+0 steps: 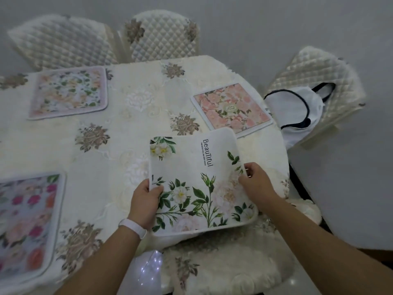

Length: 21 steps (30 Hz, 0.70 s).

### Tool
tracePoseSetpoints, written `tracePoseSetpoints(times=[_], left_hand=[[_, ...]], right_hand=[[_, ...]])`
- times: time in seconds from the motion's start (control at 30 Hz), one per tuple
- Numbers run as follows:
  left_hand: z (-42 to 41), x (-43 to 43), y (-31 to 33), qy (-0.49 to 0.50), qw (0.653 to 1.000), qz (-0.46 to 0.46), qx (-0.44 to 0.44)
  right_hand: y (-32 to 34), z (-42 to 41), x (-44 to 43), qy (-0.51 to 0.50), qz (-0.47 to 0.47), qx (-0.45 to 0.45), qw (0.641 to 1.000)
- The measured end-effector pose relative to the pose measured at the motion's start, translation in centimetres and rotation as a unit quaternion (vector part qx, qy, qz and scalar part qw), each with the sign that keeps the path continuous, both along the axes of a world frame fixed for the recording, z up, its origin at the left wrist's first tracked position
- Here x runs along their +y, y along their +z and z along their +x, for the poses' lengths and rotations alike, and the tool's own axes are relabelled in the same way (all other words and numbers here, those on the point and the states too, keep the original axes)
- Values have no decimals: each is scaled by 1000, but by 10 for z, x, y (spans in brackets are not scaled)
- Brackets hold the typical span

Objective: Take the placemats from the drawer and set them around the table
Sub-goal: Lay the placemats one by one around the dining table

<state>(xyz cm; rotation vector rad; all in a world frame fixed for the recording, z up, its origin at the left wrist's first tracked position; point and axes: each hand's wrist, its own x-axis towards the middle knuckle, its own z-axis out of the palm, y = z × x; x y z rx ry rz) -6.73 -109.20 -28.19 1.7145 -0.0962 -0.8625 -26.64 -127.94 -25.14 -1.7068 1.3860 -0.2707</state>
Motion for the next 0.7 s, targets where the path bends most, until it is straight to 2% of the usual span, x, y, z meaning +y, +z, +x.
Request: tracePoseSetpoints(times=[0.23,0.53,0.7], left_hand=[[-5,0,-40,60,997,44,7],[-3,-17,-57,113,988,102,0],[-4,-13,-65,139,984,115,-4]], right_hand=[[-48,23,-29,52,42,15,998],[-87,19,-54,76,99,32,992],[-93,17,-62,127,86,43,987]])
